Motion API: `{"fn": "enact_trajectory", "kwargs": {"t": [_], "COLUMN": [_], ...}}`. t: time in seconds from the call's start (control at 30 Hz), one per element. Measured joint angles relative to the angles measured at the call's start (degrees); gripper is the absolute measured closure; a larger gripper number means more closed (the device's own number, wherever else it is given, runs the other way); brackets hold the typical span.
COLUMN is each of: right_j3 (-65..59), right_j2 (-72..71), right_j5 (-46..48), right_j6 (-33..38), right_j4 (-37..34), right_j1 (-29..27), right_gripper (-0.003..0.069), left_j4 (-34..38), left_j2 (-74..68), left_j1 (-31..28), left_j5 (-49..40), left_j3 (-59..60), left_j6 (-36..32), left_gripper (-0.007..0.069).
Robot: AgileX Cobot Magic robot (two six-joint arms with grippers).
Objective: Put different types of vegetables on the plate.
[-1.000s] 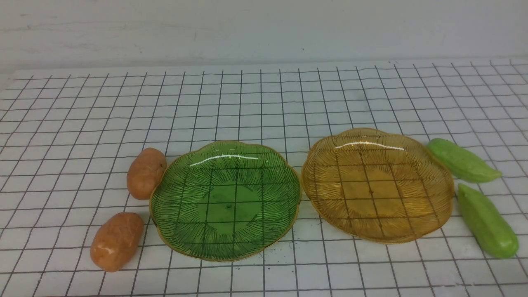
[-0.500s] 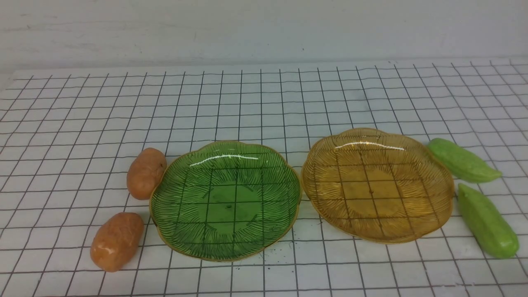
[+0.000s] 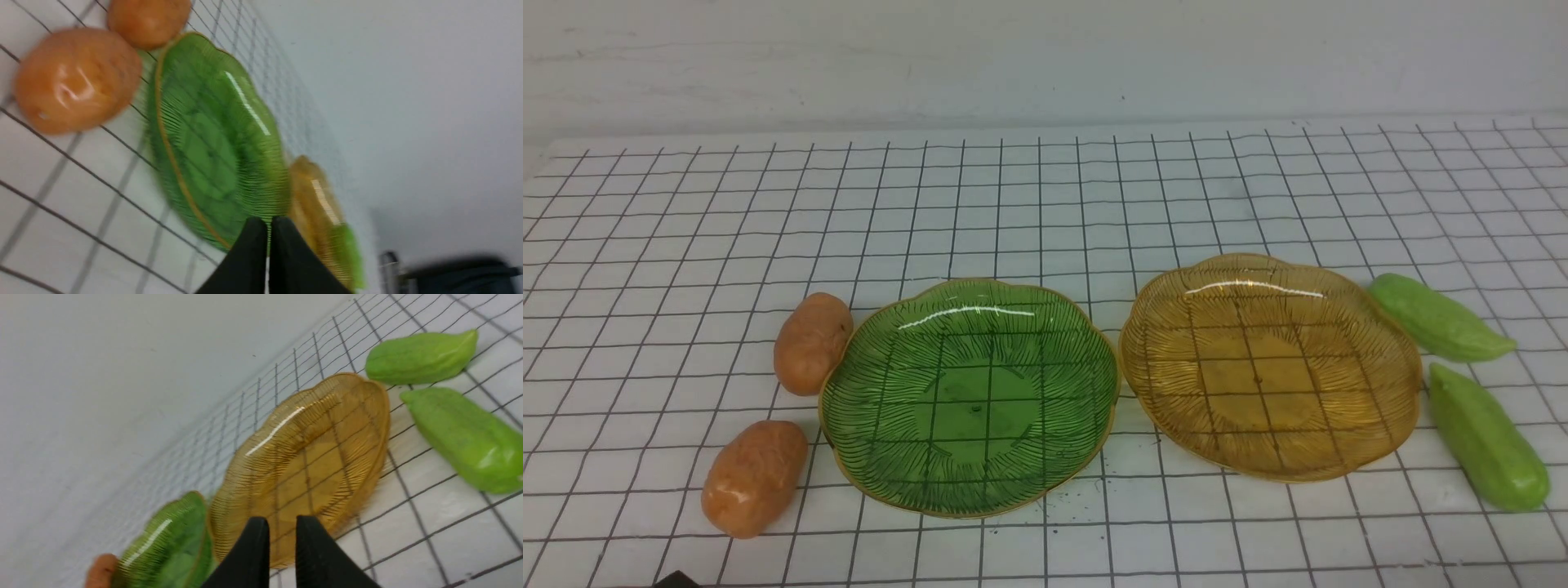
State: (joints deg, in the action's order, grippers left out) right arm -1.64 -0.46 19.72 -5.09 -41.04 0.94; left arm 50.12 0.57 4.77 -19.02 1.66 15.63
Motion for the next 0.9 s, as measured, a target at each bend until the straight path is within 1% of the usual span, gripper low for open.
{"fn": "enact_trajectory", "kwargs": {"t": [0.03,0.07,0.1,0.27,0.3,0.37,0.4,0.43,0.5,0.53,0.57,0.63,0.67,0.77,0.9], "right_j3": [0.00,0.00,0.00,0.13,0.72,5.03,5.93,8.79,12.66,14.02,16.85,20.55,21.92,24.81,28.94], "right_j2": [0.00,0.00,0.00,0.00,0.00,0.09,0.22,1.27,4.24,5.71,9.82,18.21,21.99,32.03,43.79], "right_j5": [-0.20,-1.09,-1.58,-2.08,-2.01,-1.20,-1.02,-0.35,1.38,2.31,5.12,11.25,14.39,19.62,23.10], "right_j6": [-0.05,-0.05,0.10,2.61,3.53,6.50,6.96,8.04,8.78,8.92,8.99,8.07,6.94,4.41,1.57], "right_j4": [0.00,-1.87,-2.73,-4.19,-4.19,-2.28,-1.72,0.51,4.53,6.26,10.51,17.73,21.08,27.47,34.66], "right_j1": [0.00,0.00,0.00,0.00,0.00,0.00,0.00,0.00,0.00,0.00,0.00,0.00,0.00,0.00,0.00], "right_gripper": [0.0570,0.0570,0.0570,0.0570,0.0570,0.0570,0.0570,0.0570,0.0570,0.0570,0.0570,0.0570,0.0570,0.0570,0.0569], "left_j4": [0.70,4.95,7.21,13.43,16.14,18.32,18.44,18.63,18.56,18.34,17.69,13.78,10.84,4.20,-5.01], "left_j2": [0.00,0.00,0.00,0.00,0.00,0.00,0.00,0.00,-1.36,-2.40,-5.42,-15.16,-20.54,-31.47,-44.29], "left_j1": [0.00,0.00,0.00,0.00,0.00,0.00,0.00,0.00,0.00,0.00,0.00,0.00,0.00,0.00,0.00], "left_j5": [0.00,0.18,0.49,3.68,4.41,4.28,4.20,3.82,2.15,1.05,-1.77,-10.82,-15.36,-23.06,-29.39], "left_j3": [0.00,0.00,0.00,0.00,0.00,-2.02,-2.35,-5.19,-9.13,-10.64,-13.56,-19.17,-21.42,-25.51,-30.68], "left_j6": [0.00,-0.33,-0.89,-2.88,-3.80,-8.81,-9.40,-14.30,-20.75,-23.10,-27.25,-33.27,-35.00,-37.06,-37.74], "left_gripper": [0.0631,0.0631,0.0631,0.0631,0.0631,0.0631,0.0631,0.0631,0.0631,0.0631,0.0631,0.0631,0.0631,0.0631,0.0631]}}
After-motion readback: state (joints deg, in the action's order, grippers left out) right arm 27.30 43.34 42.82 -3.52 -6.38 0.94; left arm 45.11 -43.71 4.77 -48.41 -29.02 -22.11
